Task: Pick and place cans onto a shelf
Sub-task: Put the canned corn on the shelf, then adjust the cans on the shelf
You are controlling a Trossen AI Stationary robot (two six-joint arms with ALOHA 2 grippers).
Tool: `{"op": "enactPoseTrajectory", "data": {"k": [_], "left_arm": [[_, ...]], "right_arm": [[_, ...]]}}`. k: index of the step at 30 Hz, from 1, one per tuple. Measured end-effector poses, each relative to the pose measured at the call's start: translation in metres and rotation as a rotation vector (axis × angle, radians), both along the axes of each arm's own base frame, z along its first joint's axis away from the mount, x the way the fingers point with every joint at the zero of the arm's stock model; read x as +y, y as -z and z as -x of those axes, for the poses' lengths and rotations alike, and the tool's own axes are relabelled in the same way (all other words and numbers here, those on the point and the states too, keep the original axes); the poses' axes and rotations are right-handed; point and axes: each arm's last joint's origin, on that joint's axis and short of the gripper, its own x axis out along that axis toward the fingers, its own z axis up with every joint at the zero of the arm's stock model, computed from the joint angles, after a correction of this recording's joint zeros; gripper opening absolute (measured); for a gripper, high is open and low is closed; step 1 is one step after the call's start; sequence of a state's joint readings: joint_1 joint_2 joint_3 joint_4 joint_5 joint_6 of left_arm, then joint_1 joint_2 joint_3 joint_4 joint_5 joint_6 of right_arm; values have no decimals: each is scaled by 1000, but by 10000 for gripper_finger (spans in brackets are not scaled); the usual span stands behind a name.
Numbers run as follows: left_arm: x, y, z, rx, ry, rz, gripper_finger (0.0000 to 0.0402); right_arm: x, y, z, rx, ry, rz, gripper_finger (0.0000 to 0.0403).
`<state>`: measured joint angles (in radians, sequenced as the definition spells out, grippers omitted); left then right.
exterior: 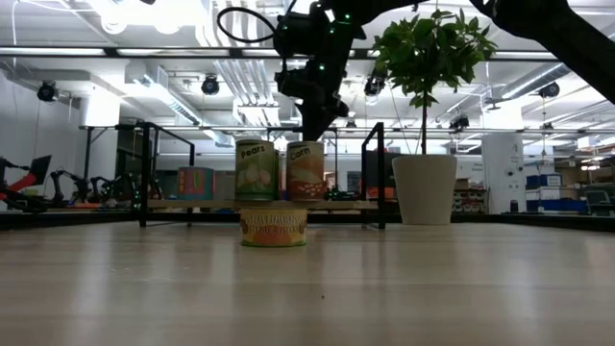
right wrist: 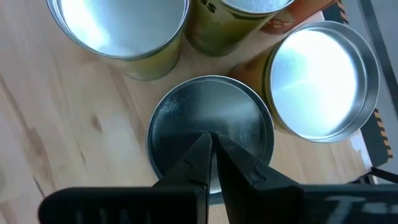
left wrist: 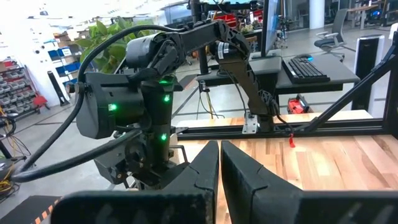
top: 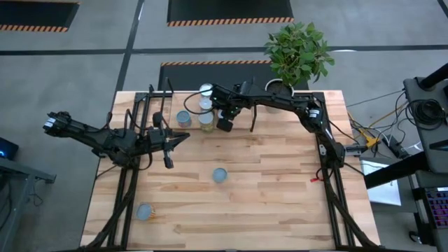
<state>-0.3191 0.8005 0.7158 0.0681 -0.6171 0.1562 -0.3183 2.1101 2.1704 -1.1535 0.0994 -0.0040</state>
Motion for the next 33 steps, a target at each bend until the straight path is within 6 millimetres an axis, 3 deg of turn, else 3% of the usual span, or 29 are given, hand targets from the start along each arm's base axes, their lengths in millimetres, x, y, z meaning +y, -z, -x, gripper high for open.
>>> {"op": "enactPoseTrajectory", "data": {"k": [8, 18, 33], "left_arm": [[0, 0, 0, 0, 0, 0, 0], [0, 0, 0, 0, 0, 0, 0], [0, 0, 0, 0, 0, 0, 0]], "right_arm": [[-1, -6, -1, -19, -12, 18, 18], [-4, -28, 0, -82, -31, 67, 18], [-49, -11, 4, -149, 61, 151, 18]]}}
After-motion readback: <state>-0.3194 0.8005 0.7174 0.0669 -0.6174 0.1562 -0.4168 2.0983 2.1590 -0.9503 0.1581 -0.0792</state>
